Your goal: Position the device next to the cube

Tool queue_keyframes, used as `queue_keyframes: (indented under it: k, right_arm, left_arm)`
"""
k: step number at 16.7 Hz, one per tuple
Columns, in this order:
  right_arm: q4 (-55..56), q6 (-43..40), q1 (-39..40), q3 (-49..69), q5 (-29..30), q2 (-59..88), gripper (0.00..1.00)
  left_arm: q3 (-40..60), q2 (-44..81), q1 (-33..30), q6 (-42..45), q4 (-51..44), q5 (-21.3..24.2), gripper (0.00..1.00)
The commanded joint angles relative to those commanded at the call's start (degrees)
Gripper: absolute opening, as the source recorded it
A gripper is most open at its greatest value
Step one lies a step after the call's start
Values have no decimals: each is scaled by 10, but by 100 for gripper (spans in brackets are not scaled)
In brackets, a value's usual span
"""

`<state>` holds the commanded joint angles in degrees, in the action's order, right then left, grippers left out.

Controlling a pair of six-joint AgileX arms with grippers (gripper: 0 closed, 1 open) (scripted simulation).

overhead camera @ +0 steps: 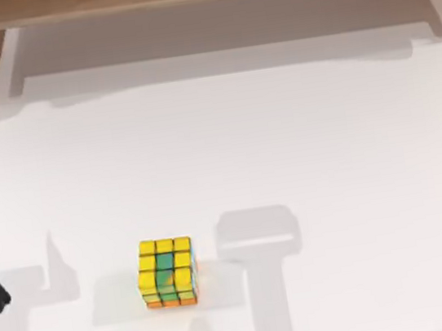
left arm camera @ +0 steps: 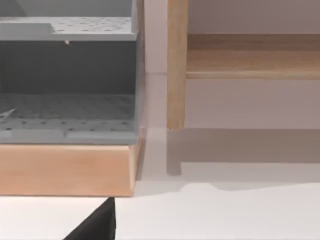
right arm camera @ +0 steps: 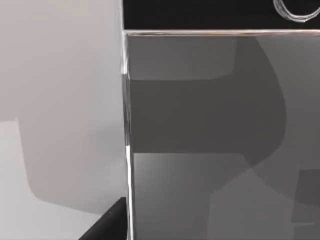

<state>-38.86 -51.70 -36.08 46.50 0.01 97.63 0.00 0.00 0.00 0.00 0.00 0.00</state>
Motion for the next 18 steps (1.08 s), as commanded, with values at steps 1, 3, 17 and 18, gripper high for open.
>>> queue_keyframes:
  k: [1, 3, 17, 18]
  right_arm:
    - [0, 0, 0, 0, 0, 0, 0]
    - [0, 0, 0, 0, 0, 0, 0]
    - [-64, 30, 20, 52, -1, -56, 0]
    - [-67, 48, 34, 66, 1, -64, 0]
  left_arm:
    - [0, 0, 0, 0, 0, 0, 100]
    - [0, 0, 0, 0, 0, 0, 100]
    - [0, 0, 0, 0, 0, 0, 100]
    - [0, 0, 0, 0, 0, 0, 100]
